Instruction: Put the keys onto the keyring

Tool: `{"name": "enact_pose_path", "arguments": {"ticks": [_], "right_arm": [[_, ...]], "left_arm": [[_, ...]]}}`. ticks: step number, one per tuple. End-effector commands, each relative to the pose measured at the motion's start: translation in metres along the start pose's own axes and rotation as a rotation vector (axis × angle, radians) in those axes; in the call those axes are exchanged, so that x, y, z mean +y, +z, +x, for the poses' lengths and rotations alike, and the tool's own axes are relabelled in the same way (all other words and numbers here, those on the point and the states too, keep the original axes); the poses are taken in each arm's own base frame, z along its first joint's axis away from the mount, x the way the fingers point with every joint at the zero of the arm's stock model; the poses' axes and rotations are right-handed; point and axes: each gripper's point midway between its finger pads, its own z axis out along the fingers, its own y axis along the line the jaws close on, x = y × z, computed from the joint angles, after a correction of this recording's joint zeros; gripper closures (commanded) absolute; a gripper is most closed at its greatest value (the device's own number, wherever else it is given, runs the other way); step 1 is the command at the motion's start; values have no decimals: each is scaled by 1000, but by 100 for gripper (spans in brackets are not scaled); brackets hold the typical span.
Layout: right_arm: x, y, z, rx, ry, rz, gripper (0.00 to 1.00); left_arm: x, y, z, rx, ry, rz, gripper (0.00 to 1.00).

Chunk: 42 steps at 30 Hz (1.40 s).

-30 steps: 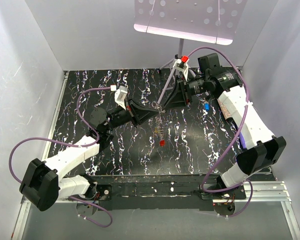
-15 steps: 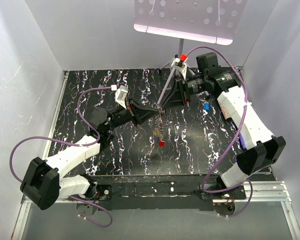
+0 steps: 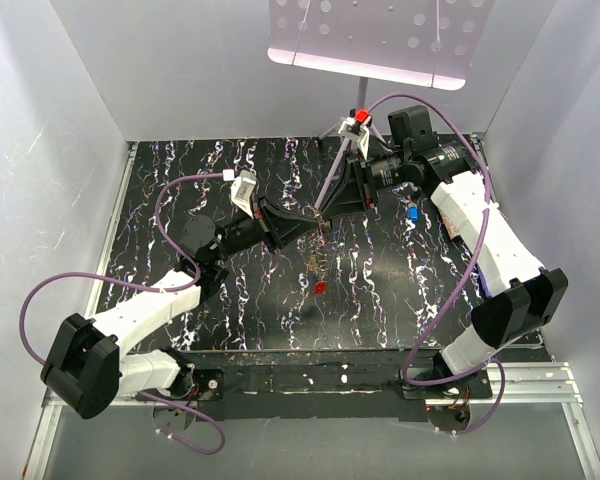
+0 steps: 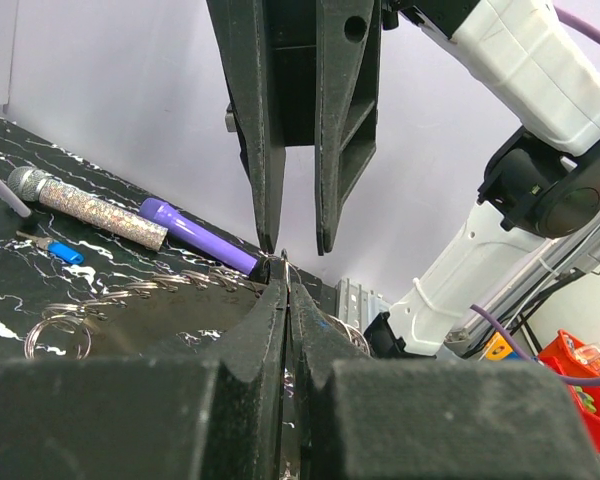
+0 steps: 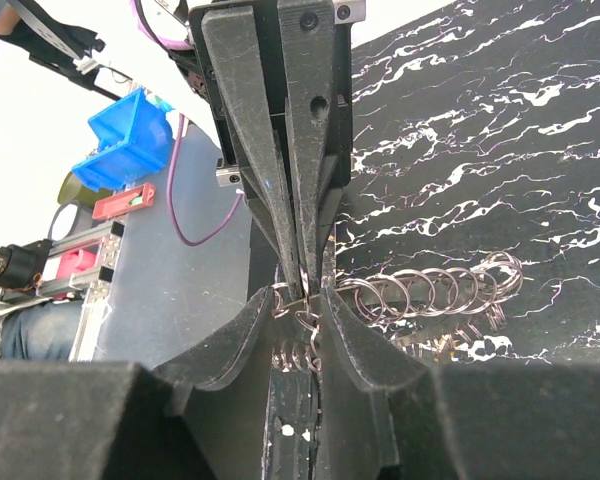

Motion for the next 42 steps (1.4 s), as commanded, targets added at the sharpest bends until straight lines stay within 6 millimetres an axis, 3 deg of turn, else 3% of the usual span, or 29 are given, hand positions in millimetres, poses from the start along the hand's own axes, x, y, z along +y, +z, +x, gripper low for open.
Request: {"name": "enact_pose_path", "arguments": {"ticks": [1, 10, 12, 14, 17, 23, 26, 29, 34, 41, 42], "right_arm": [[2, 5, 0, -1, -21, -23, 72], [-1, 6, 3, 2, -23, -13, 74], [-1, 7, 2, 1, -24, -17, 81], [1, 6, 3, 1, -23, -23, 94], [1, 7, 4, 0, -23, -29, 98], [1, 8, 10, 4, -7, -40, 98], [1, 8, 10, 3, -13, -36, 82], [2, 8, 10, 4, -11, -37, 80], [4, 9, 10, 6, -17, -41, 99], [4, 8, 19, 10, -19, -23, 99], [5, 7, 21, 9, -23, -20, 99]], "left_arm": [[-13, 4, -28, -76, 51, 30, 100], [-13, 5, -30, -90, 40, 29, 100], [-14, 4, -31, -93, 40, 25, 100], [-12, 4, -31, -95, 42, 21, 100], [-12, 5, -31, -98, 36, 22, 100], [-12, 5, -31, -95, 26, 22, 100], [-13, 6, -30, -87, 20, 31, 100], [-13, 6, -30, -93, 18, 28, 100], [-12, 6, -30, -89, 19, 21, 100], [-11, 2, -22, -68, -6, 18, 100], [-12, 2, -21, -62, -9, 24, 96]]}}
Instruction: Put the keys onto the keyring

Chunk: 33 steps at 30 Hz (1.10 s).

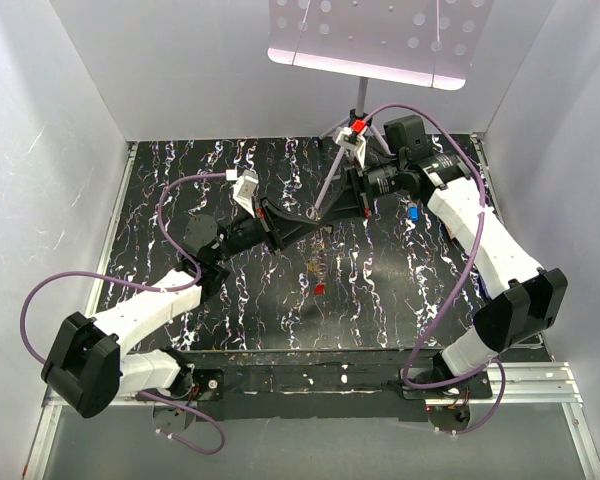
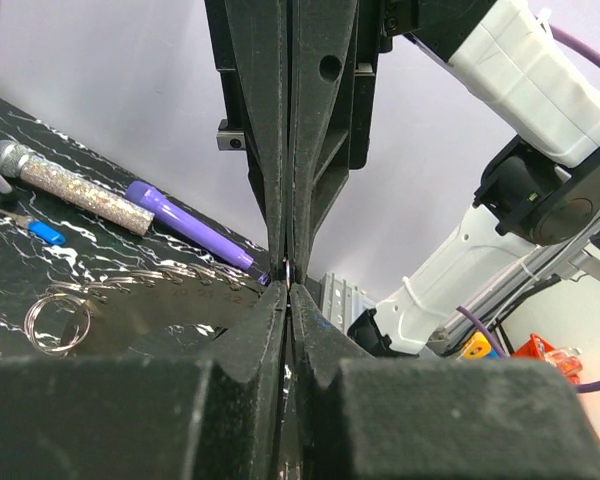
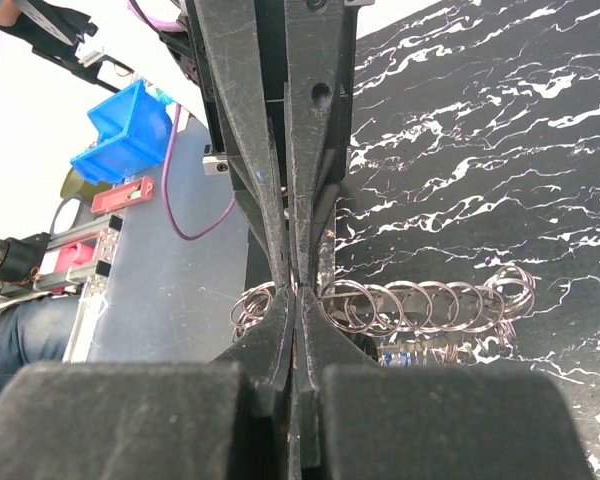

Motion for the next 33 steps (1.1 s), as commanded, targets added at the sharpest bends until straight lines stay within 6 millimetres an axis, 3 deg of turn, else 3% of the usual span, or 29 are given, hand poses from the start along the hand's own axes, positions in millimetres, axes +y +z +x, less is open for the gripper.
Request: {"name": "enact_pose_path", "arguments": {"ticks": [1, 3, 9, 15, 20, 29, 33], "right_arm": [[11, -2, 8, 1, -23, 8, 99], [12, -5, 9, -4, -28, 15, 99], [12, -9, 15, -11, -22, 16, 99], [13, -9, 22, -9, -15, -5, 99], [14, -8, 28, 0, -20, -9, 99], [18, -7, 32, -7, 21, -47, 99], [16, -6, 31, -7, 28, -49, 99]], "left_arm": [[-17, 0, -21, -56, 45, 50, 90], [-18, -2, -17, -27, 30, 64, 77], [-20, -19, -22, 25, 18, 62, 53], [-10, -37, -29, 151, 30, 2, 30], [-5, -36, -30, 234, -65, 12, 15], [7, -26, -26, 349, -158, 6, 13], [9, -21, -24, 360, -169, 11, 18]]}}
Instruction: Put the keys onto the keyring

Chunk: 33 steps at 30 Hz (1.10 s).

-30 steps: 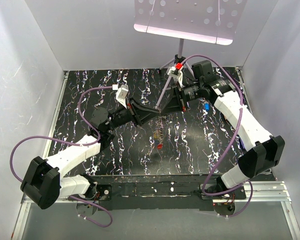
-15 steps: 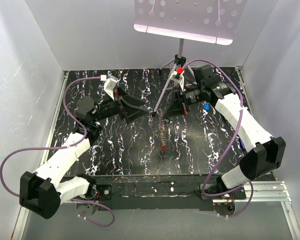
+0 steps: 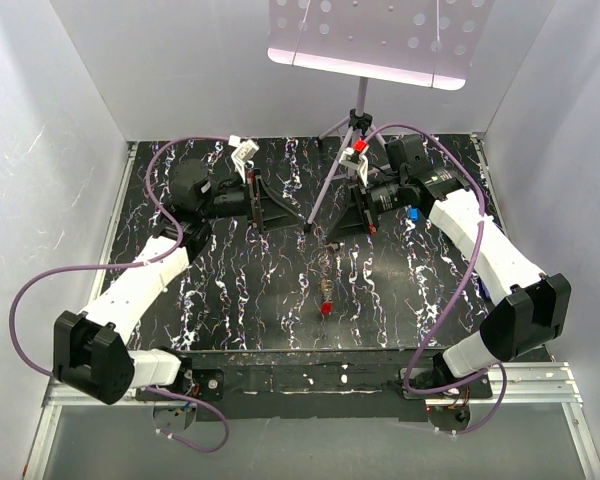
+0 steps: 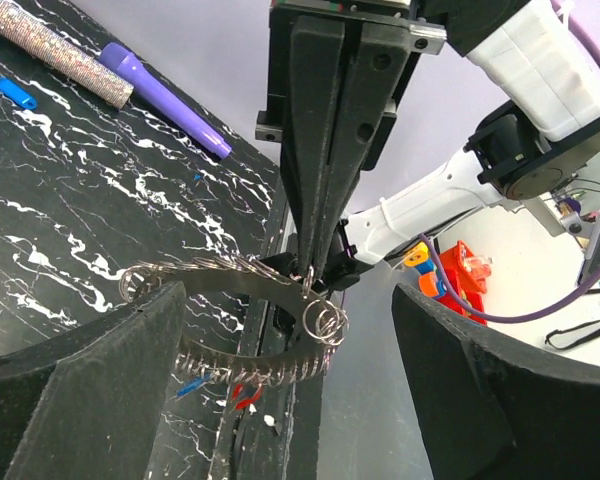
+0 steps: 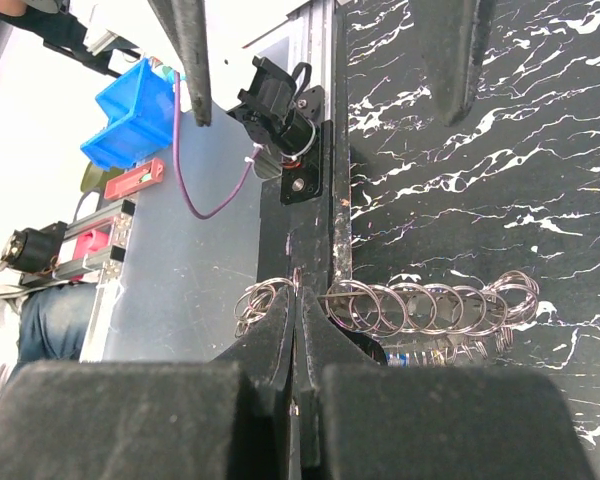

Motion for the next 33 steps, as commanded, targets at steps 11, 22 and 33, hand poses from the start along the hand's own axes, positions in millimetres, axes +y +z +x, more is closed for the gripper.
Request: {"name": "enact_pose_path", "arguments": {"ticks": [11, 22, 33], "right_arm": [[13, -1, -9, -26, -15, -63, 99], [11, 0, -9, -25, -5, -67, 99], [8, 0, -9, -21, 0, -54, 99]], "left_arm": [[-17, 24, 29, 138, 80, 97, 45], [-15, 37, 34, 172, 69, 118, 65], [-23, 39, 38, 202, 66, 159, 72]]}}
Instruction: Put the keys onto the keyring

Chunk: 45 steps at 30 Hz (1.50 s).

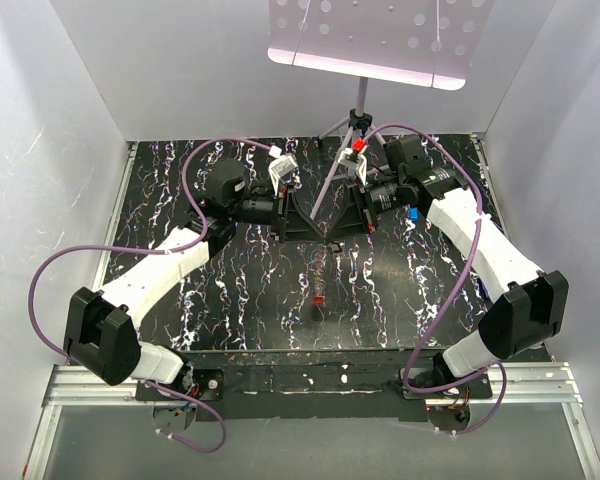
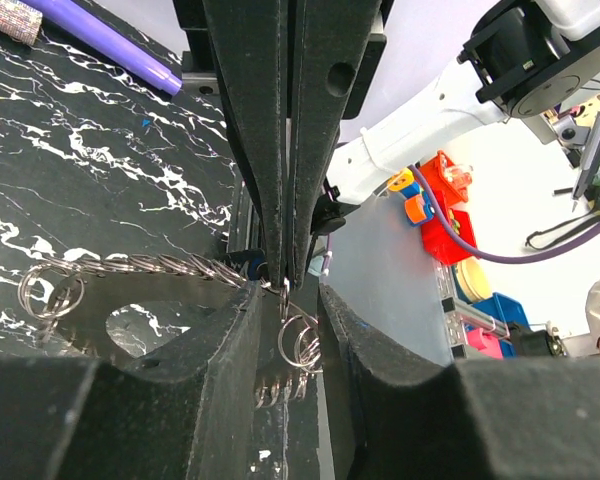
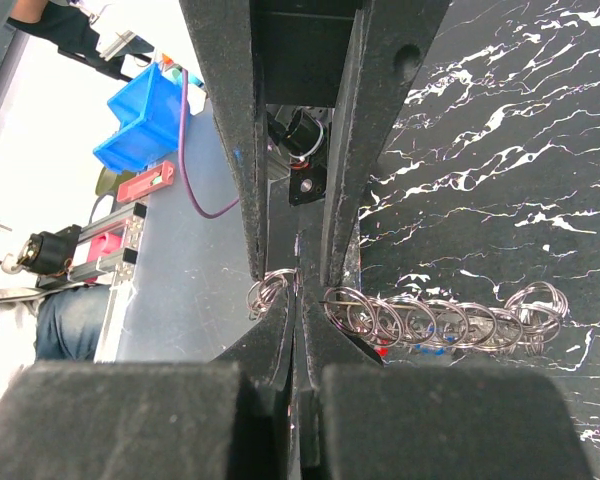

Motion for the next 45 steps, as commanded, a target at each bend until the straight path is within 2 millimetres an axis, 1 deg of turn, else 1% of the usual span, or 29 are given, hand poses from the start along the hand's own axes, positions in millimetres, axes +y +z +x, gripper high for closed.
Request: {"name": "enact_pose_path", "arguments": {"ticks": [1, 4, 13, 28, 32, 33, 35, 39, 40, 42, 44, 45], "right_arm": [[9, -1, -9, -19, -33, -34, 99], [8, -1, -9, -20, -34, -33, 99], [8, -1, -9, -19, -30, -31, 99], [6, -1, -9, -18, -25, -30, 99], [5, -1, -8, -17, -22, -29, 99], [5, -1, -8, -17, -22, -29, 99], [5, -1, -8, -17, -22, -29, 99], [9, -1, -8, -19, -25, -36, 99], [10, -1, -8, -19, -28, -36, 94], [12, -3, -10, -21, -40, -30, 76], [15, -8, -13, -28, -53, -22, 61], [17, -12, -17, -34, -66, -17, 58]], "left_arm": [[-14, -1, -7, 12, 49, 30, 72], [-11, -3, -2, 41, 37, 4, 71], [-15, -3, -3, 49, 37, 19, 72], [-12, 5, -2, 51, 12, 43, 75], [-11, 5, -3, 51, 12, 46, 82], [-11, 6, -2, 53, 9, 47, 87], [-11, 6, -2, 56, 4, 52, 100], [-13, 5, -2, 51, 11, 52, 100], [-15, 4, -2, 48, 18, 51, 100], [-15, 0, -3, 36, 21, 37, 100], [-21, -5, -11, -6, 59, 30, 100], [-23, -7, -14, -29, 78, 27, 100]]}}
